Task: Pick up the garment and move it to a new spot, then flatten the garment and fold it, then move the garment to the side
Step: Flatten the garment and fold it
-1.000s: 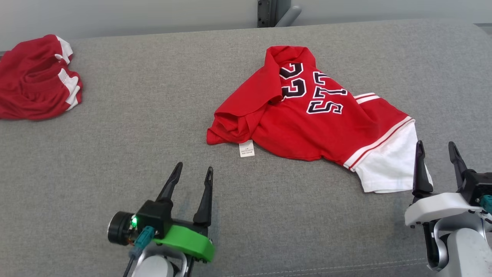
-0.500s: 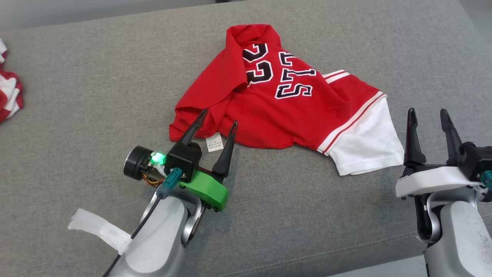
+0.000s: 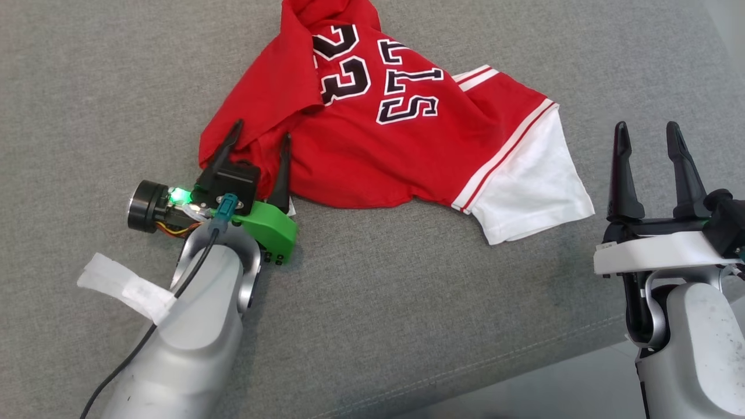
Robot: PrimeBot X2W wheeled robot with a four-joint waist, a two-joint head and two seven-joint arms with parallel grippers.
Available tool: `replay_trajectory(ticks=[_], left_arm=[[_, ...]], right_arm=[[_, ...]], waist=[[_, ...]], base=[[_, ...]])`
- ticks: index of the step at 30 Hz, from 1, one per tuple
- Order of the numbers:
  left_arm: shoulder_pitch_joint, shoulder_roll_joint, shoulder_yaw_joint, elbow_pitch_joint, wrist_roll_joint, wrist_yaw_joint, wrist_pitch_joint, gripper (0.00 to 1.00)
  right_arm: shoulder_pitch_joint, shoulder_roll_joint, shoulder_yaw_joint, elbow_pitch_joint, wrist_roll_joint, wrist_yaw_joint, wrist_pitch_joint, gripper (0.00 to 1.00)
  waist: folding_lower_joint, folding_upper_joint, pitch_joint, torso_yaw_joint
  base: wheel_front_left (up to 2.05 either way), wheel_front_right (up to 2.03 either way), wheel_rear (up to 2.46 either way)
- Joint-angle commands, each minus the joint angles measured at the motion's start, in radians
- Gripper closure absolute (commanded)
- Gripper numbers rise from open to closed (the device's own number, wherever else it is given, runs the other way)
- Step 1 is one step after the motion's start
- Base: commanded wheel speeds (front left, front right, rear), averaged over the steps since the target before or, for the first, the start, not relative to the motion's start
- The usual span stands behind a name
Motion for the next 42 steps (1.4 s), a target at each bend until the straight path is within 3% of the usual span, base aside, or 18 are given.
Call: replay_trajectory(ticks=[1, 3, 4, 5, 6, 8, 18, 25, 27, 28, 29, 36, 42], left_arm=[[-0.012, 0.004, 0.006, 0.021, -0.005, 0.009, 0.001, 0.0], [-0.02, 0.001, 0.018, 0.052, -0.016, 0.014, 0.001, 0.0], [-0.027, 0.0, 0.02, 0.065, -0.02, 0.013, 0.001, 0.13], [-0.031, -0.002, 0.022, 0.072, -0.024, 0.013, 0.001, 0.53], [-0.033, -0.003, 0.024, 0.073, -0.028, 0.014, 0.001, 0.62], [-0.042, -0.005, 0.034, 0.053, -0.036, 0.02, 0.001, 1.0], [-0.057, 0.004, 0.086, -0.129, -0.04, 0.015, 0.0, 1.0], [-0.188, 0.072, 0.094, -0.049, -0.009, -0.005, 0.005, 1.0], [-0.232, 0.091, 0.093, 0.008, -0.002, -0.01, 0.011, 0.73], [-0.249, 0.097, 0.092, 0.038, 0.0, -0.013, 0.017, 0.29], [-0.266, 0.1, 0.096, 0.065, -0.005, -0.014, 0.019, 0.0], [-0.322, 0.115, 0.12, 0.147, -0.032, -0.014, 0.002, 0.0], [-0.245, 0.105, 0.144, 0.061, -0.064, -0.024, 0.0, 0.0]], right_arm=[[-0.009, -0.002, -0.001, -0.01, 0.004, -0.001, -0.003, 0.0], [-0.008, -0.002, -0.003, -0.017, 0.008, -0.001, -0.003, 0.0], [-0.007, -0.002, -0.005, -0.019, 0.009, -0.002, -0.003, 0.0], [-0.006, -0.002, -0.006, -0.022, 0.009, -0.001, -0.003, 0.0], [-0.005, -0.002, -0.01, -0.025, 0.009, -0.002, -0.003, 0.0], [-0.004, -0.002, -0.013, -0.03, 0.011, -0.001, -0.003, 0.0], [-0.007, -0.002, -0.008, -0.045, 0.018, -0.001, -0.003, 0.0], [-0.025, -0.002, 0.016, -0.055, 0.03, -0.001, -0.003, 0.0], [-0.03, -0.002, 0.021, -0.053, 0.037, -0.001, -0.003, 0.0], [-0.032, -0.002, 0.021, -0.052, 0.04, -0.001, -0.003, 0.0], [-0.034, -0.002, 0.022, -0.052, 0.043, -0.001, -0.003, 0.0], [-0.016, -0.002, -0.011, -0.052, 0.038, -0.001, -0.003, 0.0], [-0.004, -0.002, -0.028, -0.054, 0.029, -0.001, -0.003, 0.0]], waist=[[0.0, -0.0001, 0.016, -0.008], [0.0, -0.0001, 0.017, -0.003], [0.0, -0.0001, 0.018, 0.0], [0.0, -0.0001, 0.018, 0.004], [0.0, -0.0001, 0.019, 0.008], [0.0, -0.0001, 0.02, 0.015], [0.0, -0.0001, 0.028, 0.026], [0.0, -0.0001, 0.066, -0.025], [0.0, -0.0001, 0.079, -0.045], [0.0, -0.0001, 0.085, -0.053], [0.0, -0.0001, 0.091, -0.061], [0.0, -0.0001, 0.096, -0.055], [0.0, -0.0001, 0.063, -0.003]], base=[[0.0, 0.0, 0.0], [0.0, 0.0, 0.0], [0.0, 0.0, 0.0], [0.0, 0.0, 0.0], [0.0, 0.0, 0.0], [0.0, 0.0, 0.0], [0.0, 0.0, 0.0], [0.0, 0.0, 0.0], [0.0, 0.0, 0.0], [0.0, 0.0, 0.0], [0.0, 0.0, 0.0], [0.0, 0.0, 0.0], [0.0, 0.0, 0.0]])
